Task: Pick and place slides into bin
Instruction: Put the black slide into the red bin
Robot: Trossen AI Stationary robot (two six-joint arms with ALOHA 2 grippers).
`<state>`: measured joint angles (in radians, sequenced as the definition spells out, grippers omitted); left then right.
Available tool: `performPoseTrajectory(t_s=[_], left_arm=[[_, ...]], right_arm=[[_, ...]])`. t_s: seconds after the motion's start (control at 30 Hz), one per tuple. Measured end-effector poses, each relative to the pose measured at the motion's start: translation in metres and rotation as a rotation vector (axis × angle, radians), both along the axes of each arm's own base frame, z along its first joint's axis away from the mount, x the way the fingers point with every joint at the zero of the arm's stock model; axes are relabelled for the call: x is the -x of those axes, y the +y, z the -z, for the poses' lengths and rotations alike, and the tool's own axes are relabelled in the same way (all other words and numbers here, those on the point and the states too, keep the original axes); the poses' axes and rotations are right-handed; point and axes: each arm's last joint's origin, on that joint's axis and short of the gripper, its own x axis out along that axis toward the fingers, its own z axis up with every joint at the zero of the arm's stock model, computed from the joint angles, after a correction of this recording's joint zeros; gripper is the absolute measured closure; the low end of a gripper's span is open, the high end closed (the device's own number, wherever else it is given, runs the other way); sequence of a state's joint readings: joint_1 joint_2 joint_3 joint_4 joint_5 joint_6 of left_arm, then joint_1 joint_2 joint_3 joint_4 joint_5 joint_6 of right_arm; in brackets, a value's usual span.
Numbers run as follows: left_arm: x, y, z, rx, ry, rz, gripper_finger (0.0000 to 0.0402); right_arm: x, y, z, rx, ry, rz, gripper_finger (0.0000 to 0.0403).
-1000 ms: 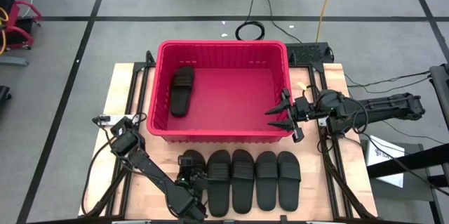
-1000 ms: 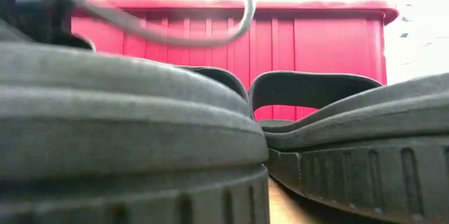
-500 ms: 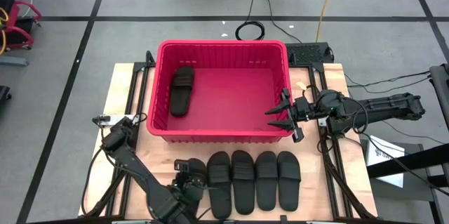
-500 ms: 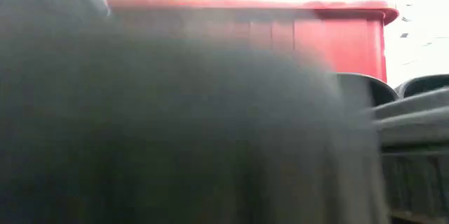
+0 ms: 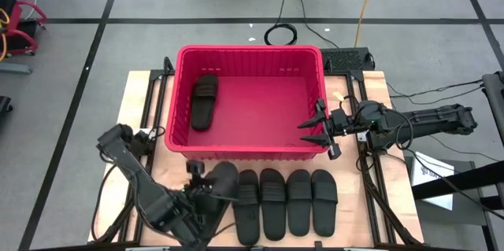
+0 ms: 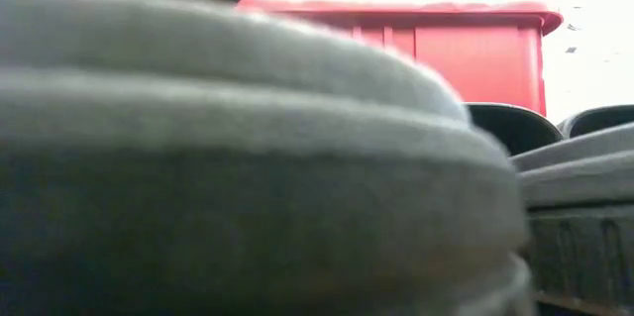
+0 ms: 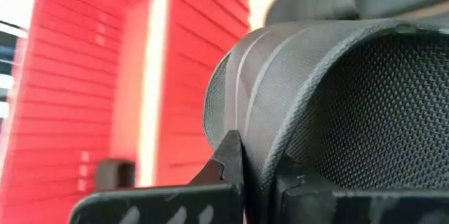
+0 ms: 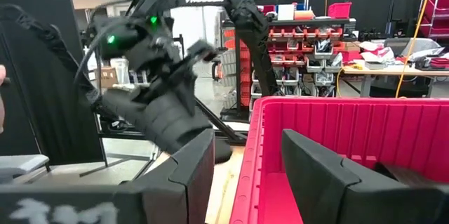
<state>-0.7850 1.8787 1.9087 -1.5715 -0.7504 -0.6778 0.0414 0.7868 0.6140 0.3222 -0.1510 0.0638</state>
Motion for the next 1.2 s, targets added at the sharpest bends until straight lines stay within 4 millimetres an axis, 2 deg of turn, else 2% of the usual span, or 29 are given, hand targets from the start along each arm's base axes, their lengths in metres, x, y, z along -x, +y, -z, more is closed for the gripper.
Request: performPoseTrajectory(t_s=[0.27, 0.4, 0.57, 0.83, 1.0, 1.2], left_arm=[[0.007, 0.041, -0.042, -0.102, -0.114, 0.019, 0.0399], [0.007, 0.066, -0.058, -0.181, -0.142, 0.010, 0.0394], [0.002, 0.104, -0.072, -0.242, -0.122, -0.044, 0.0398], [-0.016, 0.172, -0.060, -0.391, 0.053, -0.179, 0.0398], [-0.002, 0.207, -0.061, -0.387, 0.026, -0.285, 0.0394], [0.028, 0.230, -0.048, -0.317, -0.078, -0.310, 0.0396]], right_arm=[[0.000, 0.000, 0.001, 0.001, 0.009, -0.001, 0.0248], [0.000, 0.000, 0.008, 0.001, 0.014, 0.007, 0.0248], [0.000, -0.004, 0.013, 0.027, 0.016, 0.127, 0.0248], [-0.001, -0.007, 0.014, 0.139, 0.007, 0.201, 0.0248], [0.000, -0.016, 0.012, 0.190, -0.005, 0.250, 0.0248], [0.001, -0.033, 0.012, 0.207, 0.001, 0.345, 0.0248]])
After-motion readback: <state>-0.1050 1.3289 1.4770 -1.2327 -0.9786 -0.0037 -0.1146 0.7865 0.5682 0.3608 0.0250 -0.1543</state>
